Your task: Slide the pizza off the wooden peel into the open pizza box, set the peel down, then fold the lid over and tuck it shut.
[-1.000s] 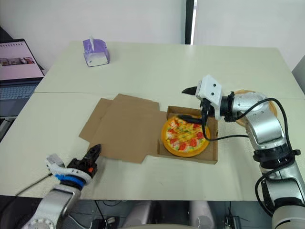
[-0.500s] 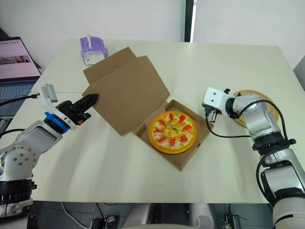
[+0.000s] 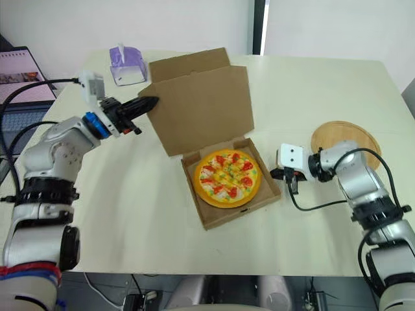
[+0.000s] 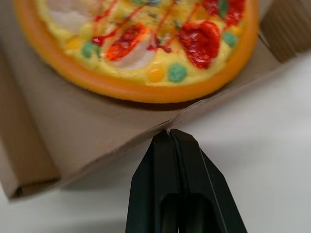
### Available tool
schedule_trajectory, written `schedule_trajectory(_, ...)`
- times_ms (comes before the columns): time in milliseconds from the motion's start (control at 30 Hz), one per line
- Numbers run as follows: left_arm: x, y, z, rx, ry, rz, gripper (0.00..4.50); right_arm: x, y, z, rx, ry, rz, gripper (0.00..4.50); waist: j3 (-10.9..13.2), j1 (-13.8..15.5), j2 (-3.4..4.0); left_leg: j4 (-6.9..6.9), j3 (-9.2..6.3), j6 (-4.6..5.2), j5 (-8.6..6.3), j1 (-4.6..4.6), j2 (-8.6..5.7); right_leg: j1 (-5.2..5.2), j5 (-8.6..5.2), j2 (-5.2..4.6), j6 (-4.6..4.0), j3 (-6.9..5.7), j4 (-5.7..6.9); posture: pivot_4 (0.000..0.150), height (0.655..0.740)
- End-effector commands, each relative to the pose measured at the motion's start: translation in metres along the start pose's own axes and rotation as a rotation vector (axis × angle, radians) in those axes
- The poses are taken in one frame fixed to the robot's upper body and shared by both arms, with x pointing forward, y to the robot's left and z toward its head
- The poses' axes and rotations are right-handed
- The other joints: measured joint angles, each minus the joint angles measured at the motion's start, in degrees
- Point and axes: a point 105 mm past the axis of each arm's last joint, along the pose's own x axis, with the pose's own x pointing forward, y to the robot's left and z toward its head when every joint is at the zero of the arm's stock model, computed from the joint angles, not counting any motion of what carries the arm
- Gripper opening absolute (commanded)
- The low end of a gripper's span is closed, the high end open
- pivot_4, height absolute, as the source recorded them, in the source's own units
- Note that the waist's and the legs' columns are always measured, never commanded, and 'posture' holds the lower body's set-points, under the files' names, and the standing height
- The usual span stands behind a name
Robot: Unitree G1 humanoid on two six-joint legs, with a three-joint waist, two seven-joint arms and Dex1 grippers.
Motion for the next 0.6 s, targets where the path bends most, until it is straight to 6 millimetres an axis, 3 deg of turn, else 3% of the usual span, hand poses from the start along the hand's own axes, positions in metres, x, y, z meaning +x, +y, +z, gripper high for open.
schedule_trajectory(33, 0.014, -0.004, 0.014, 0.093, -0.035, -0.058, 0.0, -0.005, 0.009, 0.03, -0.021, -0.076, -0.006, 0.03, 0.0, -0.01, 0.0, 0.07, 0.0, 0.0, 0.0, -0.02, 0.0, 0.01, 0.04, 0.0, -0.01, -0.01, 0.02, 0.15, 0.7251)
schedule_trajectory(200, 0.029, -0.001, 0.025, 0.141, -0.091, -0.065, 0.0, -0.008, 0.027, 0.038, -0.013, -0.109, -0.008, 0.03, 0.0, 0.08, -0.02, 0.18, -0.01, 0.0, 0.01, 0.03, 0.0, 0.11, 0.12, 0.0, 0.0, -0.02, 0.06, 0.15, 0.7251)
schedule_trajectory(300, 0.033, -0.002, 0.035, 0.183, -0.13, -0.07, 0.0, -0.041, 0.0, 0.034, 0.041, -0.162, -0.207, 0.03, 0.04, 0.16, -0.07, 0.17, -0.05, 0.0, 0.01, -0.05, -0.02, 0.09, 0.13, -0.01, 0.01, -0.06, 0.03, 0.15, 0.7251)
schedule_trajectory(400, 0.033, -0.005, 0.038, 0.233, -0.15, -0.078, 0.0, -0.064, -0.033, 0.039, 0.132, -0.267, -0.421, 0.6, 0.05, 0.19, -0.09, 0.19, -0.03, 0.01, 0.01, -0.11, -0.12, 0.06, 0.17, -0.12, 0.07, -0.04, 0.01, 0.15, 0.7251)
schedule_trajectory(600, 0.031, -0.009, 0.035, 0.285, -0.164, -0.09, 0.0, -0.075, -0.078, 0.056, 0.247, -0.425, -0.635, 2.58, 0.05, -0.23, -0.09, 0.16, 0.01, 0.0, 0.02, -0.01, -0.03, 0.04, 0.2, -0.03, 0.03, 0.01, 0.13, 0.15, 0.7251)
